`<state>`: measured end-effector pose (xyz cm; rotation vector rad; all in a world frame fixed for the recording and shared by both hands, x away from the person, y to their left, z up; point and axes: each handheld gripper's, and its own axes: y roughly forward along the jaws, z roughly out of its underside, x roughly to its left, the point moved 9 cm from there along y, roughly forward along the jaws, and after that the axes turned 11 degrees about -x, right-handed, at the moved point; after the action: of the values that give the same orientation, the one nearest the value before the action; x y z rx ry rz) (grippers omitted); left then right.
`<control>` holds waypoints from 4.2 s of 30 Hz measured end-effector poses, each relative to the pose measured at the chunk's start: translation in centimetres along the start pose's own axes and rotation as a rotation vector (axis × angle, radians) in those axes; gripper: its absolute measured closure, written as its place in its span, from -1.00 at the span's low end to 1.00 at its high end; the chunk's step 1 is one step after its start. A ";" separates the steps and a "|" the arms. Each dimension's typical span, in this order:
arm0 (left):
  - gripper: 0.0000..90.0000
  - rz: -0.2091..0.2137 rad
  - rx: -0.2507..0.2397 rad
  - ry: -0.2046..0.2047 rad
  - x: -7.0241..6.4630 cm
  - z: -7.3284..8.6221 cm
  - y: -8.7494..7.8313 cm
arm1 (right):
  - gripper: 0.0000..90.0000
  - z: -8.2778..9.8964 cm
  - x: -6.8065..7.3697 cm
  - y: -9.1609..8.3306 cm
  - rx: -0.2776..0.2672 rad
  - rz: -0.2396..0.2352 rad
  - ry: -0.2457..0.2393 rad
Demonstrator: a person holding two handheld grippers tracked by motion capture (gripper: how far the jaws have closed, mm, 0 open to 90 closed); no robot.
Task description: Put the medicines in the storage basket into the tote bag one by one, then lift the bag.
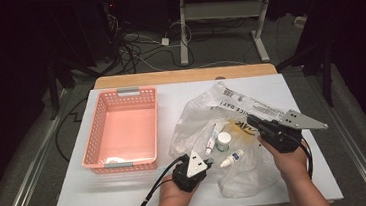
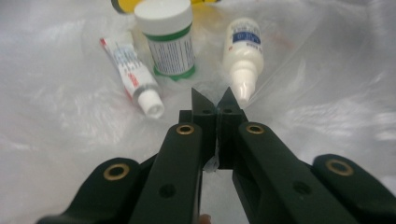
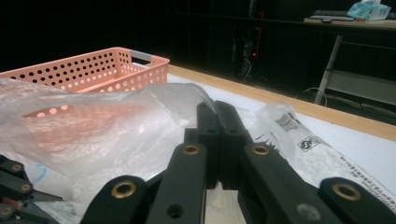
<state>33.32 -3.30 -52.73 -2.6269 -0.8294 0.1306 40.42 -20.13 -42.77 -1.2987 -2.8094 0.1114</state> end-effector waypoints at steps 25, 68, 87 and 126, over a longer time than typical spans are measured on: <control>0.96 -0.131 -0.272 0.032 5.1 -11.2 -3.9 | 1.00 -4.6 -4.1 -3.8 -0.152 0.160 0.016; 0.96 -0.214 -0.478 0.111 9.7 -23.9 -1.7 | 1.00 -16.0 -4.2 -2.1 -0.384 0.197 -0.060; 0.91 -0.186 -0.376 0.076 9.4 -18.7 -2.2 | 1.00 -10.8 -4.6 -0.6 -0.271 0.192 -0.031; -0.94 -0.030 -0.126 -0.191 3.0 -4.2 -5.8 | 0.40 -10.0 -1.0 -3.0 -0.237 0.087 -0.067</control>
<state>33.53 1.44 -46.57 -2.7497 -0.9691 0.3362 39.48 -22.37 -32.60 -1.4908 -2.8934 -0.1842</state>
